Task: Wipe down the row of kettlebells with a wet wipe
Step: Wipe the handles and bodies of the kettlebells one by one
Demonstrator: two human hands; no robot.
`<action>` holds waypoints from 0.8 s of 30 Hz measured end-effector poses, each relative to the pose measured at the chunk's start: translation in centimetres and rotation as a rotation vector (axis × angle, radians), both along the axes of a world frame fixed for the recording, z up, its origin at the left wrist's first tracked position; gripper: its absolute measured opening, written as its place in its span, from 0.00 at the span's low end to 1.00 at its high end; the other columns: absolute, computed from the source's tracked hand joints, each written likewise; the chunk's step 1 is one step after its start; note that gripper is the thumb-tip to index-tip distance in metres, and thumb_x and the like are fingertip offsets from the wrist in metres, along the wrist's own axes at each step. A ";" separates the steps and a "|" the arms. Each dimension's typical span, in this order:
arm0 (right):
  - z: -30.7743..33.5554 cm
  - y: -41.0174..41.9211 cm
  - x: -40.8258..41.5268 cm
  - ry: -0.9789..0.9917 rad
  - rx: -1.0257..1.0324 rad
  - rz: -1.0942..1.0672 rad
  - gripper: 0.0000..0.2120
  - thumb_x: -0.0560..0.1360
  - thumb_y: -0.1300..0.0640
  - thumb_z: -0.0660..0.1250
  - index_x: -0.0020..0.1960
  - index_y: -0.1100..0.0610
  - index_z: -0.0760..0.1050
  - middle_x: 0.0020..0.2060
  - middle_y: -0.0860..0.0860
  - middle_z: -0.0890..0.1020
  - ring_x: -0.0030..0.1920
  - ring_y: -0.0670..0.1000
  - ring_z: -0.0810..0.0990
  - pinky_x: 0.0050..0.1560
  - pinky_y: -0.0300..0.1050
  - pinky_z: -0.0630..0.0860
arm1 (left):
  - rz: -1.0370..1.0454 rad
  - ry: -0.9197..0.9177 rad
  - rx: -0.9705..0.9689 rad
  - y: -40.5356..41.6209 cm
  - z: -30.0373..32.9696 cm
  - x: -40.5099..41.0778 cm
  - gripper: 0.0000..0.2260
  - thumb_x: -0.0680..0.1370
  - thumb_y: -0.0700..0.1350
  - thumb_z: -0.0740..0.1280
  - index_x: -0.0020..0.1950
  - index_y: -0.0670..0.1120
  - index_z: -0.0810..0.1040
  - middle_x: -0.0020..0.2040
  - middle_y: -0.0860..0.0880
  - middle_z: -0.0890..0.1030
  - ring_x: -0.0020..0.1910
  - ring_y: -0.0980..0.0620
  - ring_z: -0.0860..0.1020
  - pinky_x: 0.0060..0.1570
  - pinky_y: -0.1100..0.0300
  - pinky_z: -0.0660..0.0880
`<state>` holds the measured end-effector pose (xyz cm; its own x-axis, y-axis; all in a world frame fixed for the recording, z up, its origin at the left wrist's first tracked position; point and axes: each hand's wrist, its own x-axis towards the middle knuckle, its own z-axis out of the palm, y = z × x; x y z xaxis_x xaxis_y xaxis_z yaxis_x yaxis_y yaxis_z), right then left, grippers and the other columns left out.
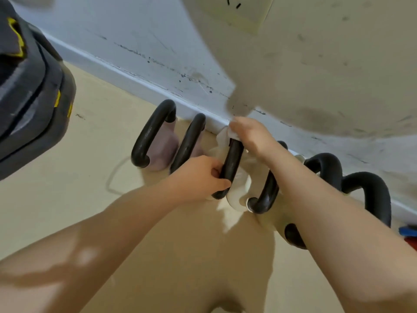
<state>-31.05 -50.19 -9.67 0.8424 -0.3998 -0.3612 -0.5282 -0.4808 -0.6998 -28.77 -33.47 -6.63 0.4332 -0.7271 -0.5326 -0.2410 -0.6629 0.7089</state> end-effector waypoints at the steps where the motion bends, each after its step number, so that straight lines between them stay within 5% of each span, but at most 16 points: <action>1: -0.3 0.0 0.2 0.002 -0.058 0.049 0.15 0.75 0.57 0.56 0.30 0.54 0.62 0.34 0.59 0.71 0.37 0.57 0.70 0.41 0.49 0.66 | 0.014 0.002 -0.002 0.1 0.0 -0.1 0.06 0.73 0.47 0.67 0.45 0.44 0.78 0.43 0.46 0.83 0.42 0.50 0.80 0.42 0.61 0.74; 4: -0.5 1.4 -0.6 -0.164 -0.375 0.354 0.19 0.73 0.58 0.58 0.25 0.52 0.60 0.25 0.49 0.67 0.30 0.52 0.66 0.42 0.49 0.72 | 0.058 0.006 -0.011 0.3 0.0 -0.1 0.08 0.73 0.46 0.67 0.47 0.43 0.78 0.46 0.45 0.83 0.45 0.49 0.79 0.45 0.59 0.75; 6: -0.4 0.8 -1.1 -0.174 -0.446 0.519 0.19 0.73 0.57 0.58 0.25 0.51 0.60 0.23 0.45 0.63 0.28 0.49 0.65 0.53 0.46 0.69 | 0.075 0.011 -0.018 0.3 -0.1 -0.1 0.08 0.74 0.46 0.67 0.47 0.41 0.77 0.46 0.44 0.83 0.46 0.48 0.80 0.48 0.55 0.75; 10: -0.2 -0.2 0.5 -0.093 -0.459 0.301 0.20 0.76 0.57 0.54 0.25 0.52 0.58 0.26 0.47 0.65 0.32 0.47 0.66 0.65 0.54 0.61 | 0.130 0.010 -0.030 0.6 -0.4 0.0 0.07 0.74 0.45 0.67 0.48 0.44 0.79 0.42 0.48 0.82 0.43 0.51 0.79 0.45 0.60 0.74; 14: 1.2 2.8 0.3 0.025 -0.546 0.607 0.21 0.73 0.50 0.43 0.25 0.53 0.63 0.25 0.49 0.75 0.34 0.52 0.74 0.58 0.49 0.69 | 0.149 -0.006 -0.038 0.9 -0.8 0.0 0.06 0.74 0.44 0.66 0.37 0.48 0.74 0.31 0.55 0.72 0.31 0.60 0.71 0.32 0.72 0.67; 17: 1.6 0.8 0.5 0.062 -0.404 0.478 0.22 0.77 0.50 0.47 0.25 0.53 0.63 0.25 0.49 0.72 0.33 0.48 0.70 0.65 0.46 0.63 | 0.130 -0.074 -0.045 0.5 -0.7 -0.7 0.03 0.75 0.45 0.65 0.43 0.47 0.77 0.39 0.51 0.79 0.39 0.55 0.76 0.40 0.65 0.70; 20: 0.4 -0.1 0.9 -0.010 -0.338 0.271 0.23 0.77 0.55 0.56 0.24 0.55 0.59 0.23 0.50 0.64 0.29 0.51 0.64 0.41 0.48 0.67 | 0.186 -0.051 -0.052 0.7 -0.8 -0.8 0.08 0.75 0.45 0.65 0.53 0.46 0.78 0.47 0.49 0.81 0.46 0.52 0.78 0.42 0.66 0.70; 24: 0.4 1.0 0.8 -0.006 -0.094 0.109 0.20 0.77 0.57 0.58 0.27 0.55 0.61 0.26 0.50 0.65 0.27 0.49 0.62 0.33 0.43 0.64 | 0.169 -0.054 -0.032 0.9 -0.5 -0.5 0.10 0.75 0.46 0.64 0.53 0.44 0.78 0.46 0.47 0.82 0.45 0.51 0.78 0.44 0.65 0.71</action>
